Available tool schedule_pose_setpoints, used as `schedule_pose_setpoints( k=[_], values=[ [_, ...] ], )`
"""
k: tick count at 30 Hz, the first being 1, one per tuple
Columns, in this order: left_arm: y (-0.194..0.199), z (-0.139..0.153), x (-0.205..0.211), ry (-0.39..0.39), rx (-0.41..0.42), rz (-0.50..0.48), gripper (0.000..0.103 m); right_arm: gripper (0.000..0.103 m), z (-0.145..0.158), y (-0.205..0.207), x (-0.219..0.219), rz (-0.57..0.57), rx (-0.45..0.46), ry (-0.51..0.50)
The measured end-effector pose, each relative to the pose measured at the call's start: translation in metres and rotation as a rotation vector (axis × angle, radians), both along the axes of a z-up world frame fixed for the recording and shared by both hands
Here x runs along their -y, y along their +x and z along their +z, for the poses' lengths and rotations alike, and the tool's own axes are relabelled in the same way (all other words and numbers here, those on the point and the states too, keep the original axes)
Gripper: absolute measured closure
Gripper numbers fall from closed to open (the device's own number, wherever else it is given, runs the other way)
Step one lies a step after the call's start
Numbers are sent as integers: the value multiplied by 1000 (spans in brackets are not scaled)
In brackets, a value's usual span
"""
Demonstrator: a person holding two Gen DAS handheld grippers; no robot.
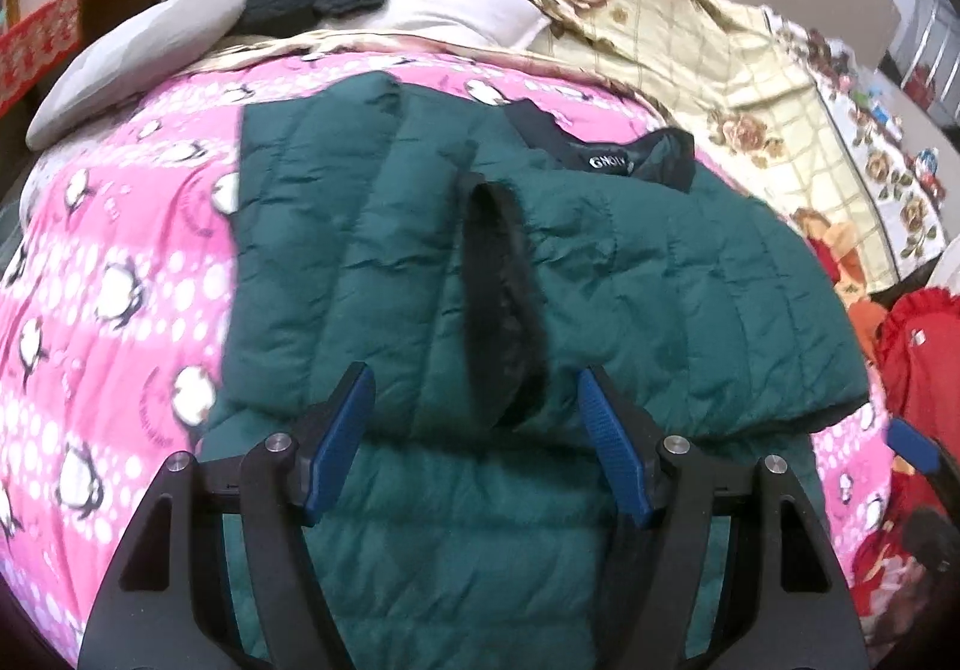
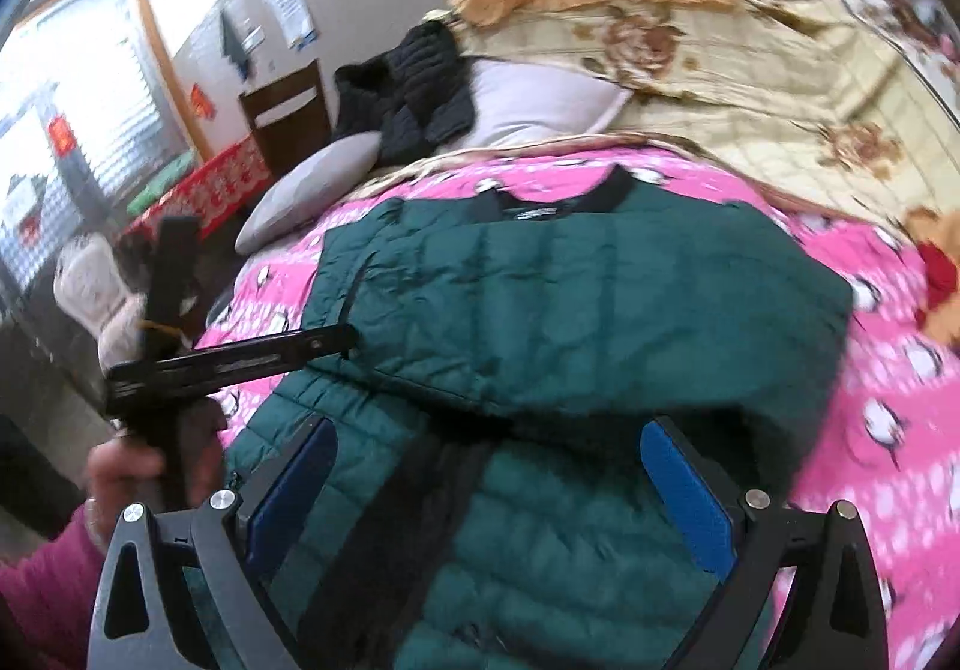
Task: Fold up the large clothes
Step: 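Lay the held sleeve across the jacket back with the right gripper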
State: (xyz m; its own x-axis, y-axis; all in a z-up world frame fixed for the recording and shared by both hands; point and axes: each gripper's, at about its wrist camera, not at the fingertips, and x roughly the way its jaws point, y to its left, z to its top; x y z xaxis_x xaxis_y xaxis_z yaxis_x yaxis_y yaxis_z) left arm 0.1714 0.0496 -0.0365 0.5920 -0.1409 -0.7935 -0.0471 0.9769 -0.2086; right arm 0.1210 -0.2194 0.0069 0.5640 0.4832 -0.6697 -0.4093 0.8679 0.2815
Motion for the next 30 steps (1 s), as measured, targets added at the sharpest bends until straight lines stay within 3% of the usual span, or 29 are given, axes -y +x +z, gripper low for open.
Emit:
schedule_pose_setpoints(
  k=[11,19,23,30],
  values=[
    [10,-16,29,106,-20,-27,32,2,8,-13,42,-61,-4,17],
    [4,-12,22,100,-14,-20,32,2,0,-8,41,-56,-21,32],
    [-2,-2,15,94,27,5,32,2,-2,-10,43,-54,-30,38],
    [8,-13,21,127,-8,1,32,2,-3,-9,50,-76,-55,92]
  ],
)
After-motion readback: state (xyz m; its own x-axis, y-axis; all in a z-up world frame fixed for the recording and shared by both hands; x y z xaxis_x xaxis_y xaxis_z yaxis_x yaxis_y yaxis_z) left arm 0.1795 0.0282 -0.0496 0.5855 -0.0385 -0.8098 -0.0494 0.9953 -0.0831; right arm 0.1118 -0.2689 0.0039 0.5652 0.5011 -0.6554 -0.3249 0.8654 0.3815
